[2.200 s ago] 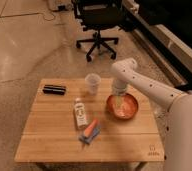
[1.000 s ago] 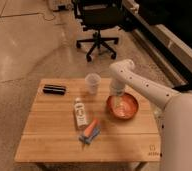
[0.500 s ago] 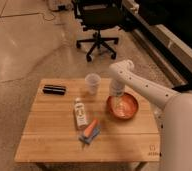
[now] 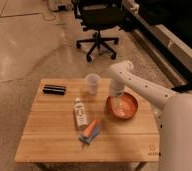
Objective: Push the ceramic bowl across the table
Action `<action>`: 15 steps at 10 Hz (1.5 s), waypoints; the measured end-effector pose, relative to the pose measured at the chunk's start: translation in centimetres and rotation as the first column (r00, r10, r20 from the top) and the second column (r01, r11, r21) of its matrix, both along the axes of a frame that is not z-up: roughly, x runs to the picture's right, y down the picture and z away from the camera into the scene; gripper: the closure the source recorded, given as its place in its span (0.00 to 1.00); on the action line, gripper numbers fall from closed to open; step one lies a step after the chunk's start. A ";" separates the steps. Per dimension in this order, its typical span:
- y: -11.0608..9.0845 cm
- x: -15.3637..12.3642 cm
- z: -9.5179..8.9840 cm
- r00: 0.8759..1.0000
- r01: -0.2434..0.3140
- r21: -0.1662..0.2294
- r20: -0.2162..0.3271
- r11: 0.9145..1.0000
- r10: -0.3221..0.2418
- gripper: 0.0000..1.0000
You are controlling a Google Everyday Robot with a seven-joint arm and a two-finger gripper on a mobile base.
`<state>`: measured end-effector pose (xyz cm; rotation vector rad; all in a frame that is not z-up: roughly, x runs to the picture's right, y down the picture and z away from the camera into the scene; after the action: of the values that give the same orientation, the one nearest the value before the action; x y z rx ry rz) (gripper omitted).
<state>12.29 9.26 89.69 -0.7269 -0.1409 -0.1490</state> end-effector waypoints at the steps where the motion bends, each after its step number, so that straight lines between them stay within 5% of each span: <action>1: 0.0 0.0 0.0 1.000 0.001 0.000 0.002 1.000 -0.001 0.35; 15: 0.7 -0.9 0.6 0.999 0.025 -0.011 0.030 1.000 -0.025 0.35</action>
<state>11.36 9.98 90.27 -0.7383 -0.1611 -0.1829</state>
